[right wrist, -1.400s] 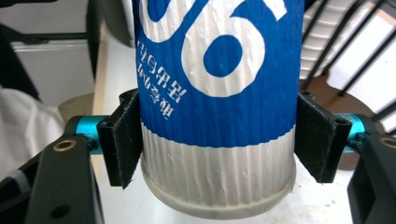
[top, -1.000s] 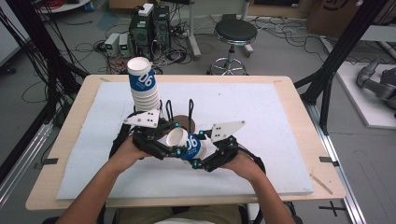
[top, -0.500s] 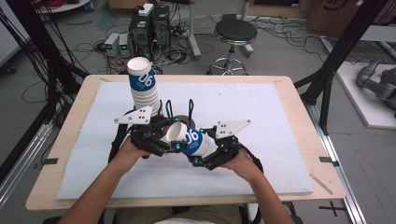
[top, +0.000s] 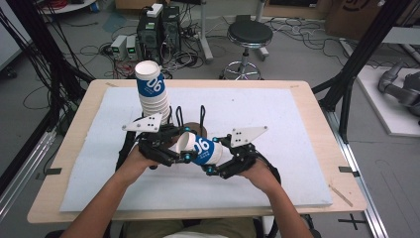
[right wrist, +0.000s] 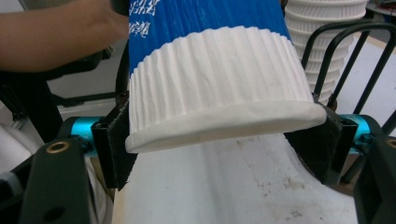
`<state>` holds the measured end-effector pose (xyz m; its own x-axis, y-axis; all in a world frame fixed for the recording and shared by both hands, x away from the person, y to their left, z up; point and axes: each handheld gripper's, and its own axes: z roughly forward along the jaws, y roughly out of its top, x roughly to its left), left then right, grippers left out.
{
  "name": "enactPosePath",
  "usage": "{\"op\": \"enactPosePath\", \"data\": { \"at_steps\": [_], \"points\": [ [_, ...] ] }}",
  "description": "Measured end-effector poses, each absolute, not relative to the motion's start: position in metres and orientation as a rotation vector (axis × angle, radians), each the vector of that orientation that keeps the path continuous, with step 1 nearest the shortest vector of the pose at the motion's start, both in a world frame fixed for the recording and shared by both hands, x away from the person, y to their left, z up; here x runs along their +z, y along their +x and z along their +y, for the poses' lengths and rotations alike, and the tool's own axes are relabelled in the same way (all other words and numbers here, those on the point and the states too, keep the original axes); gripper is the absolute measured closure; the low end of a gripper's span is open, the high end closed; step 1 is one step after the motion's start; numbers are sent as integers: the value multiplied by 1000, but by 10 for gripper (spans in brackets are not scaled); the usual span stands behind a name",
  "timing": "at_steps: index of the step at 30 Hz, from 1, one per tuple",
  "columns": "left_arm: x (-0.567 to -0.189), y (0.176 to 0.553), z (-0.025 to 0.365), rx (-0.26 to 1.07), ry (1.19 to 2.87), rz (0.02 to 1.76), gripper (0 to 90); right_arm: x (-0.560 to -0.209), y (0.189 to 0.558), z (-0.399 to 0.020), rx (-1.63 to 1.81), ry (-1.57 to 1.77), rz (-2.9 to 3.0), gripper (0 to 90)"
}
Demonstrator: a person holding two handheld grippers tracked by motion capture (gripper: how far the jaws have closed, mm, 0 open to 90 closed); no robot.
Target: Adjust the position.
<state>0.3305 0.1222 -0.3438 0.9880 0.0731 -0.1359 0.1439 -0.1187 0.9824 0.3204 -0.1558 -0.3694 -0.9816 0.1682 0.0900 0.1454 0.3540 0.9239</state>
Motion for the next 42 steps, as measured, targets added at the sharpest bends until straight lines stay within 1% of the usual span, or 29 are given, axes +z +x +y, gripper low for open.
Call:
{"op": "enactPosePath", "data": {
  "at_steps": [4,5,6,8,15,19,33,35,36,37,40,42],
  "points": [
    [-346,332,121,-63,1737,170,301,-368,321,-155,1676,280,2590,248],
    [-347,331,121,-44,1756,173,294,-368,321,-155,1641,278,2609,248],
    [-347,330,120,-12,1779,181,269,-368,321,-154,1615,284,2617,248],
    [-348,330,119,0,1802,203,181,-367,322,-156,1561,291,2632,249],
    [-344,327,121,55,1871,181,174,-358,323,-164,1361,288,2654,250],
    [-343,326,121,62,1888,170,175,-353,321,-164,1249,258,2690,250],
    [-351,326,112,-20,1971,121,195,-359,316,-153,1235,147,2783,248],
    [-351,325,112,-39,1976,108,241,-359,316,-152,1215,146,2791,248],
    [-352,326,112,-42,1985,86,286,-359,316,-152,1203,140,2790,248],
    [-352,326,112,-41,1990,81,301,-359,316,-152,1195,139,2791,248],
    [-354,328,112,-66,1988,99,308,-359,316,-152,1194,137,2789,247],
    [-354,329,112,-79,1982,106,309,-360,316,-153,1204,147,2790,225]
  ]
}}
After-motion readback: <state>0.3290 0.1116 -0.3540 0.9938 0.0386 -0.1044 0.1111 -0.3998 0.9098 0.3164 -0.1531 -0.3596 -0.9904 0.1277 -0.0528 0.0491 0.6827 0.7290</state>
